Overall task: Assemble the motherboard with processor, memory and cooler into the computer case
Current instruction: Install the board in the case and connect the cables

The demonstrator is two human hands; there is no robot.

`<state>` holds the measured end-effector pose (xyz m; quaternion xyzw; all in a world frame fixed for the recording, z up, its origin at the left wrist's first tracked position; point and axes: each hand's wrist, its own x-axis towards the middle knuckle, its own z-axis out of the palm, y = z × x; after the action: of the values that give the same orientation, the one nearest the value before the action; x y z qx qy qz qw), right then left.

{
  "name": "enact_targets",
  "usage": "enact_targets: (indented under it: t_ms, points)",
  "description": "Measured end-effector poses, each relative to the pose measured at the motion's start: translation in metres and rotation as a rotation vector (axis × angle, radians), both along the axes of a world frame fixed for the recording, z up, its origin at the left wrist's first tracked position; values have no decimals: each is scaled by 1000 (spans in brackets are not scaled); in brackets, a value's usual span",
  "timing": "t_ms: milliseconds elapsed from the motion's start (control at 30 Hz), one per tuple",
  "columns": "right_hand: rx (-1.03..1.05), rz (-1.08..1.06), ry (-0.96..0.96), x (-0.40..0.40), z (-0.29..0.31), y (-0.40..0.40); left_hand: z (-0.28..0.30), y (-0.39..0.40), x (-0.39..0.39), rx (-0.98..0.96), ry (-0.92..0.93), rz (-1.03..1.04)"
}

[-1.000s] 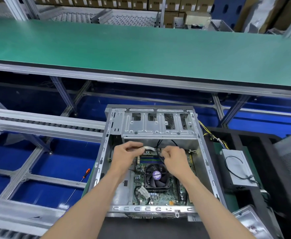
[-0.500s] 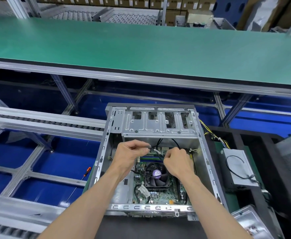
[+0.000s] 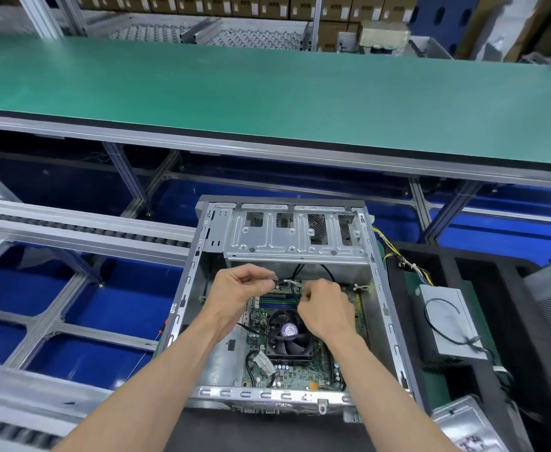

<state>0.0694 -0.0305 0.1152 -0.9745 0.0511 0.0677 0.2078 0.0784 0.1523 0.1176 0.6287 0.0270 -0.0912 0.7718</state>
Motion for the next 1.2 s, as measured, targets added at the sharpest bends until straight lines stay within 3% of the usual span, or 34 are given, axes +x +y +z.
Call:
enact_targets:
  t_ms: [300, 533, 667, 800, 833, 933, 967, 1067, 1200]
  points:
    - [358, 106, -98, 4, 3, -1, -15, -15, 13, -3, 105, -107]
    - [510, -41, -17, -6, 12, -1, -31, -41, 28, 121, 249, 26]
    - [646, -312, 16, -6, 13, -7, -29, -50, 33, 305, 113, -157]
    - [702, -428, -21, -7, 16, -9, -25, -55, 37, 873, -353, -331]
    - [702, -419, -47, -8, 17, -9, -25, -59, 38, 929, -447, -346]
    - [753, -467, -93, -7, 18, -9, -27, -68, 43, 914, -435, -399]
    - [714, -503, -79, -8, 16, -11, -27, -72, 46, 962, -460, -403]
    - [230, -491, 12, -13, 11, -17, -28, -81, 52, 1092, -377, -381]
    - [126, -389, 143, -13, 1, -16, -27, -91, 61, 1147, -210, -471]
